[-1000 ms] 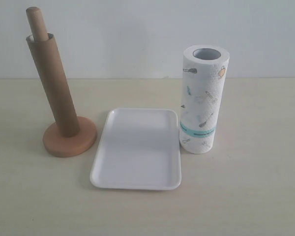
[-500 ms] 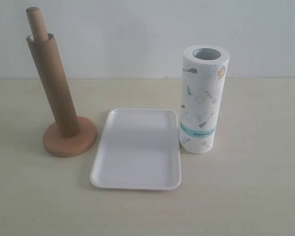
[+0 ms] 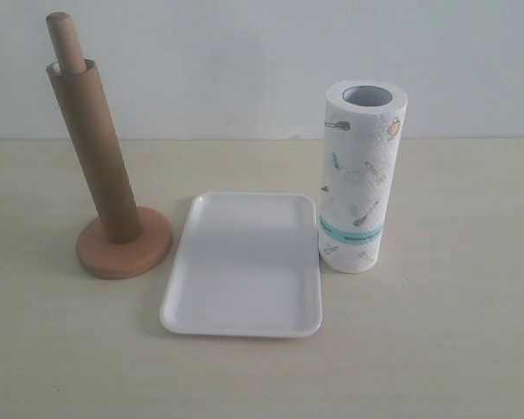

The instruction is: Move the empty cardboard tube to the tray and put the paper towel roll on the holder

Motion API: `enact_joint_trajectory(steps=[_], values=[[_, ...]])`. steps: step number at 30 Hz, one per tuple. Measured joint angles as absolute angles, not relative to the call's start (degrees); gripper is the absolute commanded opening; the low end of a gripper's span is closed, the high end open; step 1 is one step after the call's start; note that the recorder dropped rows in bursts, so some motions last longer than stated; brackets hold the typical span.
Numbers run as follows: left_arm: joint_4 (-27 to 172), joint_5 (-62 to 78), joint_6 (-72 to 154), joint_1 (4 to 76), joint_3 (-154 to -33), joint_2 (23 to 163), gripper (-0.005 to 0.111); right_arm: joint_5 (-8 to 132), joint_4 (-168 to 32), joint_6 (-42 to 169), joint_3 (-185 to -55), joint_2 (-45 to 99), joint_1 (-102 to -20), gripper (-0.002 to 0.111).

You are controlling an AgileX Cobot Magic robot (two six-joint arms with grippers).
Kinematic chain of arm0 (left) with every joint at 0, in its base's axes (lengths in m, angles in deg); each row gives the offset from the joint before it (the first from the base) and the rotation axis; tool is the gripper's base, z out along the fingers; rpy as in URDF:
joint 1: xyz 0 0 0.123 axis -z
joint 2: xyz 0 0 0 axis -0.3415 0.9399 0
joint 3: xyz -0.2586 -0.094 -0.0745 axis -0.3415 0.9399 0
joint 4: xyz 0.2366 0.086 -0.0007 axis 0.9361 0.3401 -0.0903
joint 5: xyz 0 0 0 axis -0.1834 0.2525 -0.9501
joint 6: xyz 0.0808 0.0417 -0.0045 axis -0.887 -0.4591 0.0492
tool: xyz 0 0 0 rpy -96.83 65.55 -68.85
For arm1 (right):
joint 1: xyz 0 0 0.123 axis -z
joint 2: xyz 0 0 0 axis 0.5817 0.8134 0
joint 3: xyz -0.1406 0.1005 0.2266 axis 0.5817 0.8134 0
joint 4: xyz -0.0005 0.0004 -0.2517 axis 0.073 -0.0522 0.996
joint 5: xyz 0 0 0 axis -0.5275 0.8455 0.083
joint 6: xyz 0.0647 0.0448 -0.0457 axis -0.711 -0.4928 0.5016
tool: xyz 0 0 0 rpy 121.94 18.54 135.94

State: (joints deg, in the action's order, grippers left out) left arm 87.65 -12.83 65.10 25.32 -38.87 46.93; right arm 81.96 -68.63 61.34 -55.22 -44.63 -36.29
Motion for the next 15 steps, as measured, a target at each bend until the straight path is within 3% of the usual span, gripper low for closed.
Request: enact_joint_trajectory(steps=[8, 15], values=[[97.3, -24.7, 70.8, 25.3, -39.2, 63.8, 0.004, 82.0, -68.6, 61.3, -55.2, -44.6, -36.3, 0.007], [102.0, -28.9, 71.2, 25.3, -46.3, 83.2, 0.008, 82.0, -68.6, 61.3, -55.2, -44.6, -36.3, 0.007]])
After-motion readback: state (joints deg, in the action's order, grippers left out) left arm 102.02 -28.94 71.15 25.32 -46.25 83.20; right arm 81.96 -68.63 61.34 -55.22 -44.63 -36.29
